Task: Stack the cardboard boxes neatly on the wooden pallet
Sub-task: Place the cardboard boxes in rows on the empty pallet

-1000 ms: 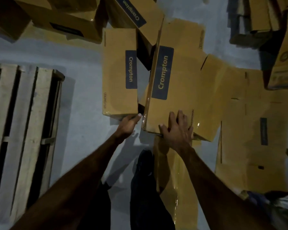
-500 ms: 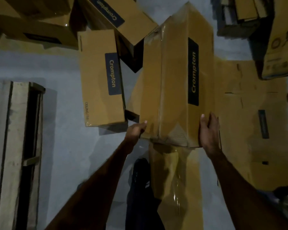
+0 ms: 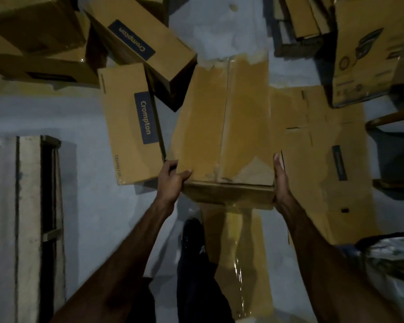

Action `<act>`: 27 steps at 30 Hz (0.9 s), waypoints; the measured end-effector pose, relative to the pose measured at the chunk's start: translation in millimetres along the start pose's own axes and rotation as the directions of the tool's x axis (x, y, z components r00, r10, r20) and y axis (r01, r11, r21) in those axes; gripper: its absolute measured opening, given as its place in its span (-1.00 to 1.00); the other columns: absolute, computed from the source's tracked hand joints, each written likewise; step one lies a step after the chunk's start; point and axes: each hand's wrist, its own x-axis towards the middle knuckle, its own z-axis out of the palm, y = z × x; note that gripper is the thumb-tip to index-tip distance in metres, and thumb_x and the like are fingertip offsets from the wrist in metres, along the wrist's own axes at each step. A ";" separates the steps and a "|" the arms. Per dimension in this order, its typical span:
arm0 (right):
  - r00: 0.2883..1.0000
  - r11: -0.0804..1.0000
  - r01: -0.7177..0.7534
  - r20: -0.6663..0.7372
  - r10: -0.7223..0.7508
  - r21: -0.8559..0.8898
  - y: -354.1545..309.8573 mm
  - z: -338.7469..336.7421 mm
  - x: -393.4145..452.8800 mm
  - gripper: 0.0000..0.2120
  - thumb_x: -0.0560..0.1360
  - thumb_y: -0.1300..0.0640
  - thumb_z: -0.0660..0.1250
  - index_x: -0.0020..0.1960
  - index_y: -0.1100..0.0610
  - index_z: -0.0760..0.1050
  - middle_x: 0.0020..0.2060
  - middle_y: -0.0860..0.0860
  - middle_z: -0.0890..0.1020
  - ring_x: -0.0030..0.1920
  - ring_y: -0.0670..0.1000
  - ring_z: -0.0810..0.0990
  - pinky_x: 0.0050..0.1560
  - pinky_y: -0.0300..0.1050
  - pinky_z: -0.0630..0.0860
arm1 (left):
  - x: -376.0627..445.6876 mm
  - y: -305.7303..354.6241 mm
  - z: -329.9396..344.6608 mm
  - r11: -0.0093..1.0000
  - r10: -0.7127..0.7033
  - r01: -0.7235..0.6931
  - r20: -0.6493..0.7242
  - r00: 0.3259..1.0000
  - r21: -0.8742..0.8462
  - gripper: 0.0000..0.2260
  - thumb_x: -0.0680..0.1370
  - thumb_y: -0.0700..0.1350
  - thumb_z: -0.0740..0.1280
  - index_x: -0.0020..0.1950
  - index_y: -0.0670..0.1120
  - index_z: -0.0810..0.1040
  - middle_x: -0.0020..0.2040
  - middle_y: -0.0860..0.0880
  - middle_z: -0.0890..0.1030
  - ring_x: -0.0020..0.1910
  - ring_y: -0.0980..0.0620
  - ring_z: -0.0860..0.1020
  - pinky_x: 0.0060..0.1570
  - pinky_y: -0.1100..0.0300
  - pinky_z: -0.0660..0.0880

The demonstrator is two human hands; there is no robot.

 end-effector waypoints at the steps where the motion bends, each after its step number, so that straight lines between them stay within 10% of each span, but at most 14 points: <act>1: 0.999 0.997 -0.048 0.025 0.046 0.054 -8.2 1.6 -17.2 -0.50 0.61 -0.32 0.18 0.30 0.00 0.60 0.10 0.04 0.75 0.04 0.02 0.75 0.07 0.01 0.64 | -16.3 15.0 -5.9 1.000 0.020 -0.020 -0.010 1.000 0.012 -0.65 0.52 -0.04 0.53 0.26 -0.03 0.56 0.28 -0.09 0.66 0.24 -0.14 0.63 0.17 -0.09 0.61; 15: 0.950 0.929 -0.238 0.266 0.162 0.282 -64.9 42.8 -239.0 -0.35 0.67 -0.38 0.00 0.33 0.07 0.60 0.14 0.11 0.74 0.10 0.14 0.74 -0.04 0.04 0.71 | -238.1 156.1 -97.2 0.972 0.230 -0.213 -0.211 0.950 0.099 -0.72 0.46 0.15 0.44 0.12 0.10 0.69 0.06 0.06 0.71 0.08 0.00 0.65 0.11 -0.09 0.60; 27: 0.798 0.993 -0.121 0.593 0.107 -0.016 -105.4 189.3 -315.6 -0.42 0.69 -0.33 -0.02 0.16 0.00 0.65 -0.09 0.02 0.78 -0.14 0.06 0.77 -0.26 -0.02 0.70 | -368.0 153.4 -251.7 0.907 0.256 -0.405 -0.606 0.753 -0.119 -0.79 0.62 -0.06 0.44 0.24 -0.05 0.66 0.11 -0.04 0.69 0.03 0.04 0.65 -0.09 0.15 0.50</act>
